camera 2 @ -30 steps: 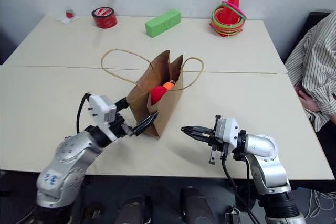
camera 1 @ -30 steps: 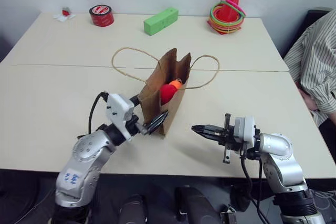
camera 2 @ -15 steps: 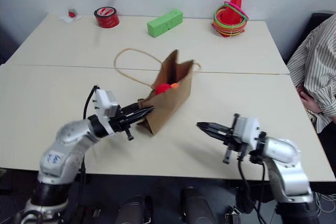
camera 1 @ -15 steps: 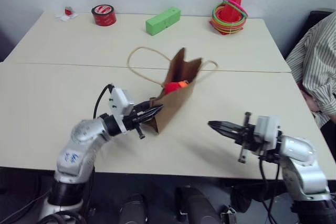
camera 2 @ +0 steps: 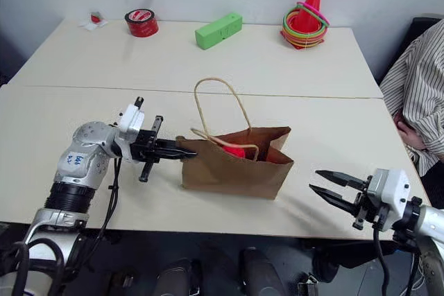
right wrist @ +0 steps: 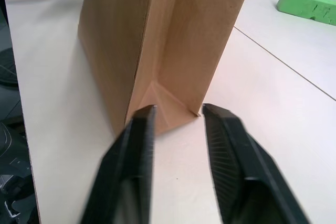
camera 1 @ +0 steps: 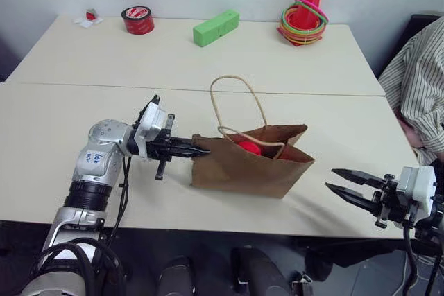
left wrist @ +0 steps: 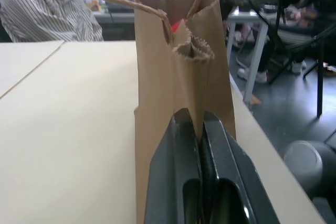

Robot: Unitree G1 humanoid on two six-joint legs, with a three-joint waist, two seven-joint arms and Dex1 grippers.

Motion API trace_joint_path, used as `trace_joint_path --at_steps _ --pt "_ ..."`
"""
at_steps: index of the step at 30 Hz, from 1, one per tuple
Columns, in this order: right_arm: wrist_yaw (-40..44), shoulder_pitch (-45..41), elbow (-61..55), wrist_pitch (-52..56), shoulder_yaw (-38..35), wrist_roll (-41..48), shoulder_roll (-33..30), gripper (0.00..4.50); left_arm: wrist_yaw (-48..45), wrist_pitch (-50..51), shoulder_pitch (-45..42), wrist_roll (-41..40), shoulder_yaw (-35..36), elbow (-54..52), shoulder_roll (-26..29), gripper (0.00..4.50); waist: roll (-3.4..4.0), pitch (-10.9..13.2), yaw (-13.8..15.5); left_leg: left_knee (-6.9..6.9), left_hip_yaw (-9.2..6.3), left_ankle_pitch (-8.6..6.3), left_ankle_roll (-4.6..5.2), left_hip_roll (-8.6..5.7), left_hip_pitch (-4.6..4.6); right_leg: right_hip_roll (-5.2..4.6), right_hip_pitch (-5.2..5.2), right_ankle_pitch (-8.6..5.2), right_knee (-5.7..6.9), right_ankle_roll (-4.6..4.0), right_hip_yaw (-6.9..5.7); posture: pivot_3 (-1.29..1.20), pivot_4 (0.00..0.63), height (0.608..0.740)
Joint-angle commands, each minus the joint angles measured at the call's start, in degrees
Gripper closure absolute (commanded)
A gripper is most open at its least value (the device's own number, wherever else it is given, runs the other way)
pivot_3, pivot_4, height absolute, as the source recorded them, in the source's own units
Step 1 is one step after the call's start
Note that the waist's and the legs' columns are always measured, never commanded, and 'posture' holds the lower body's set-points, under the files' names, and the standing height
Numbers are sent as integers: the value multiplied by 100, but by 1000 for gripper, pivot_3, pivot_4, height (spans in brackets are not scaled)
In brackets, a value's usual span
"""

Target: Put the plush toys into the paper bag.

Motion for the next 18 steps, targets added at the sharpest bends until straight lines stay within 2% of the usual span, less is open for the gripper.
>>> trace_joint_path --at_steps 1,4,6,9,14,15,18 --pt "46 -72 -18 -227 -190 -11 -47 1722 264 -234 280 181 167 -400 148 4096 1 0 -14 0 0 0 -1 1 1 0 1 -1 0 2 0 0 150 740" --pt "223 -196 279 -401 -228 -88 -152 581 810 -211 593 200 491 -793 253 3235 0 0 -26 1 0 0 -1 3 -1 -5 1 -2 0 4 1 0 150 740" --pt "356 -402 601 -461 -270 -95 -273 0 1092 -144 851 208 768 -1052 478 2693 0 0 -50 5 2 -3 4 2 0 -8 1 -1 2 5 2 0 150 740" --pt "633 -675 1014 -527 -260 -60 -494 0 1358 205 1397 5 1256 -1603 905 1706 2 0 -72 3 2 -14 25 4 4 -8 1 0 5 6 1 0 150 740" --pt "1133 -973 1569 -603 -195 -104 -833 0 1772 317 2672 132 2218 -2347 1557 166 7 2 -63 -6 3 -15 23 7 10 -11 1 -6 6 -4 -1 0 150 740" --pt "1319 -992 1758 -715 -165 -200 -941 0 1775 425 3013 96 2490 -2469 1695 41 7 2 -68 -5 4 -15 24 8 11 -12 1 -6 6 -4 -2 0 150 740" --pt "1561 -1181 2227 -892 -91 -321 -1101 0 1951 374 3741 155 3065 -2727 1796 41 6 3 -66 -4 6 -19 28 8 11 -18 1 -7 2 -7 -5 0 150 740"
